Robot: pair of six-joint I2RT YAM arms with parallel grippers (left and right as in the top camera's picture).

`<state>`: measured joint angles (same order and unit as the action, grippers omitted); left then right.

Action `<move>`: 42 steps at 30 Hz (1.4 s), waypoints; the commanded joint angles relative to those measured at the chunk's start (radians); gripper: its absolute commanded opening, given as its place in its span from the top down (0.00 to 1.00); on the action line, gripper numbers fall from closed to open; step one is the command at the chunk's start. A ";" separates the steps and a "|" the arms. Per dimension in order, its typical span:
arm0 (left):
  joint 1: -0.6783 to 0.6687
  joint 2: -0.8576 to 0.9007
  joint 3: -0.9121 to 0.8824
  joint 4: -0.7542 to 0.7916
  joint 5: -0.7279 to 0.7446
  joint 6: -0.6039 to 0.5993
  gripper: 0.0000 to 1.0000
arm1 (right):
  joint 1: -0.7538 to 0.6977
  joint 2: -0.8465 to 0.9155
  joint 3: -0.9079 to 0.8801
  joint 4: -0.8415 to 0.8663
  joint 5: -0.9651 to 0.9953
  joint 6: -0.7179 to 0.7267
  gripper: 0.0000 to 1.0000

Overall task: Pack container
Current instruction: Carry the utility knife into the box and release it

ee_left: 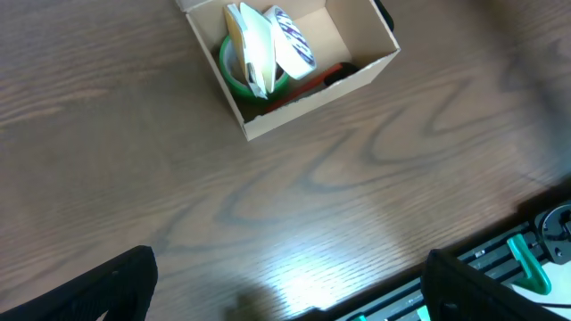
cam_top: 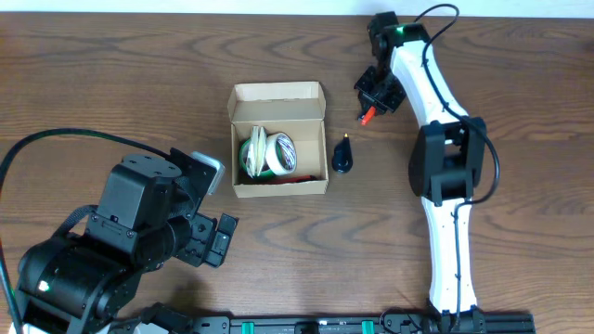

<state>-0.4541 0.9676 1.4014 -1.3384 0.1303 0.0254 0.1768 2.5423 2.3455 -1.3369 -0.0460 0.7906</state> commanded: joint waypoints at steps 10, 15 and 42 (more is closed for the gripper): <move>0.002 -0.001 0.010 -0.004 -0.007 -0.006 0.05 | 0.183 -0.454 0.011 -0.097 -0.160 -0.697 0.99; 0.002 -0.001 0.010 -0.004 -0.007 -0.006 0.05 | 0.301 -0.496 0.010 -0.167 -0.159 -0.721 0.99; 0.002 -0.001 0.010 -0.004 -0.007 -0.006 0.05 | 0.413 -0.496 -0.556 0.149 0.061 -0.451 0.99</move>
<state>-0.4541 0.9676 1.4014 -1.3384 0.1299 0.0257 0.5850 2.0487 1.8133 -1.2041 -0.0406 0.2451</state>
